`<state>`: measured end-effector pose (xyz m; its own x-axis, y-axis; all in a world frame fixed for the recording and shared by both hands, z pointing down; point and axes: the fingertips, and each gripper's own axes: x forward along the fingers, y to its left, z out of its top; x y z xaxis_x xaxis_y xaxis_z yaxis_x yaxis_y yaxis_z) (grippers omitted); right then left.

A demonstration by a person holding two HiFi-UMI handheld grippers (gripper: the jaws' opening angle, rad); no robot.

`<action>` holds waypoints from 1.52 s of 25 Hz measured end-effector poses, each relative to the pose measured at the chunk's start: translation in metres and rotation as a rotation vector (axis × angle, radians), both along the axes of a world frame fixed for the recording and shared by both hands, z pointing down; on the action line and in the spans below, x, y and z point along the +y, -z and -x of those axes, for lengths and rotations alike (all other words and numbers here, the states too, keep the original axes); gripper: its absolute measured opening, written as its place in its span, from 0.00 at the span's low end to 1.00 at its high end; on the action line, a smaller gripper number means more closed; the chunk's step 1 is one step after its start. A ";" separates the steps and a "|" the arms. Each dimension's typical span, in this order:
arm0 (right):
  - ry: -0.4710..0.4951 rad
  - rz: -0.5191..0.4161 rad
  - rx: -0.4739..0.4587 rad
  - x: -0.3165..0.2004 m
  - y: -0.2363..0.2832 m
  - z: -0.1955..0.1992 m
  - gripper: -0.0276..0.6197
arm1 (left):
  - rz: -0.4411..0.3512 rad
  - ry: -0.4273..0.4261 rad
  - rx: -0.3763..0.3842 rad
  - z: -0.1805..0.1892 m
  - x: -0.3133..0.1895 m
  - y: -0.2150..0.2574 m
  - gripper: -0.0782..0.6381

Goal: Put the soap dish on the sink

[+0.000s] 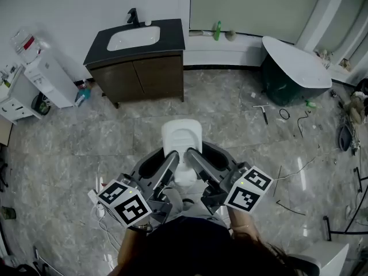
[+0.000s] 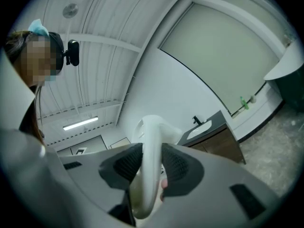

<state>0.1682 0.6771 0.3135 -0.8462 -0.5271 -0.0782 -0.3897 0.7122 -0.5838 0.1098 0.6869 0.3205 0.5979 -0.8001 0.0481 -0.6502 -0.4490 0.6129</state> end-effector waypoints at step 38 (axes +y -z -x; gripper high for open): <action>-0.071 0.036 0.040 -0.557 -0.017 0.116 0.25 | 0.041 -0.054 0.055 0.116 -0.559 -0.020 0.28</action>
